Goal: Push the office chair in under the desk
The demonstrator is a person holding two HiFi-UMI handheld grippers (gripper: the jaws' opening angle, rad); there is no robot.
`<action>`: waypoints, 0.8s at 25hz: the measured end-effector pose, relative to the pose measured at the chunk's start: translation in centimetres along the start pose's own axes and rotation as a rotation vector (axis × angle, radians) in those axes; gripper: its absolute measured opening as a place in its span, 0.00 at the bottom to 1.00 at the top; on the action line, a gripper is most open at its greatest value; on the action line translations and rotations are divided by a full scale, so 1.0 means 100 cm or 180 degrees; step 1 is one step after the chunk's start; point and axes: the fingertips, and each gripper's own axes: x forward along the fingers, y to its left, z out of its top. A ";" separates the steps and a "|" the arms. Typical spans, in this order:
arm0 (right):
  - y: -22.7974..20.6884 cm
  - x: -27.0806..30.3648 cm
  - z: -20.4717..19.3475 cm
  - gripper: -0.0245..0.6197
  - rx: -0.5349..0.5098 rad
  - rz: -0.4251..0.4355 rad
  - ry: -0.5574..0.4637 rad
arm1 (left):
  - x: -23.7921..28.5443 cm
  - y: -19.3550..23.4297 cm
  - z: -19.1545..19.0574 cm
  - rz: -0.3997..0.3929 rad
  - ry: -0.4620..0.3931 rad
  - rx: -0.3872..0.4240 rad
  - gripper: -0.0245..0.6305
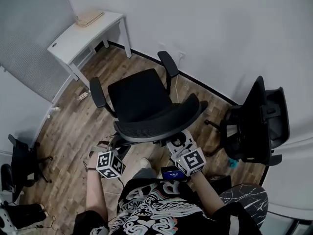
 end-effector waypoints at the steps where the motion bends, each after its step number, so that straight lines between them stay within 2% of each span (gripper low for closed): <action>1: 0.002 0.003 -0.001 0.20 0.0013 0.0001 0.0011 | -0.001 0.001 -0.004 -0.0002 -0.0006 0.0013 0.25; 15: 0.042 0.058 -0.001 0.19 -0.0088 -0.0016 0.0075 | -0.021 0.031 -0.058 -0.0030 -0.0103 0.0219 0.25; 20: 0.051 0.064 0.001 0.20 -0.0225 -0.0082 0.0000 | -0.026 0.037 -0.067 0.0151 -0.0144 0.0392 0.24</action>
